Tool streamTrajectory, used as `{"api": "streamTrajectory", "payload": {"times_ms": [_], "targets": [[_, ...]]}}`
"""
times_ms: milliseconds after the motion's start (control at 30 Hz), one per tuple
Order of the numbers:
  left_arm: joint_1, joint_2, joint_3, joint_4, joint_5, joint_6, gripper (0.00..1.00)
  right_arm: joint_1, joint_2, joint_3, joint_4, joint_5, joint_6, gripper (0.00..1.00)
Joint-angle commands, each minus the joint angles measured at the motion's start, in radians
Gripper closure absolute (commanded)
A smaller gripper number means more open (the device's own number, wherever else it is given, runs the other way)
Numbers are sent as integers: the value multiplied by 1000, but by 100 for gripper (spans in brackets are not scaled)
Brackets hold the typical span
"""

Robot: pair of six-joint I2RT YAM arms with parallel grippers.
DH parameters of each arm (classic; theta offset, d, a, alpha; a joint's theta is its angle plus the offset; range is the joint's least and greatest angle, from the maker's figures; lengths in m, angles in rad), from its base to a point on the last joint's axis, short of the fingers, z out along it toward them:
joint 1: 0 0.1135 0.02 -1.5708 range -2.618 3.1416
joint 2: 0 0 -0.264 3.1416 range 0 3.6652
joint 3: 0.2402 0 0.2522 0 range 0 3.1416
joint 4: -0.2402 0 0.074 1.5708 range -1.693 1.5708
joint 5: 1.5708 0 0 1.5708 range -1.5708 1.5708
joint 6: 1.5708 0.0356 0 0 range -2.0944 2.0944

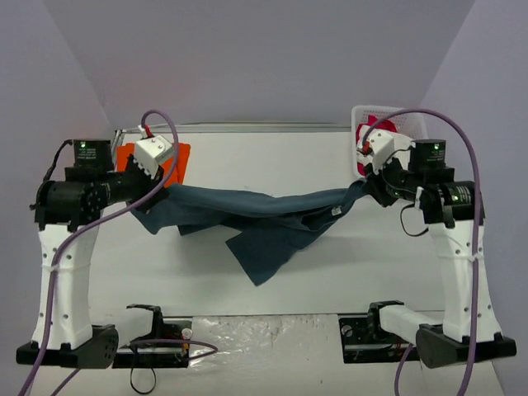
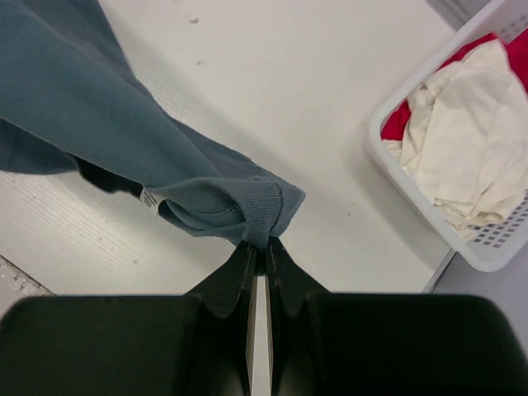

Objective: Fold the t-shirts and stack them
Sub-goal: Flatten out the tshirt

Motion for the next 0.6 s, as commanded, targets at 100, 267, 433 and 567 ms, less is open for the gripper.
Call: {"api": "streamTrajectory", "payload": {"times_ms": [100, 267, 433, 567], "targets": [[7, -112, 37, 45, 16, -50, 98, -6, -142, 83, -47, -40, -13, 100], [8, -102, 43, 31, -7, -37, 97, -6, -133, 103, -45, -56, -27, 100], [8, -99, 11, 55, -27, -34, 98, -5, -105, 70, -38, -53, -34, 100], [7, -86, -31, 88, -40, -44, 98, -5, -55, 25, 2, -42, -25, 100]]}}
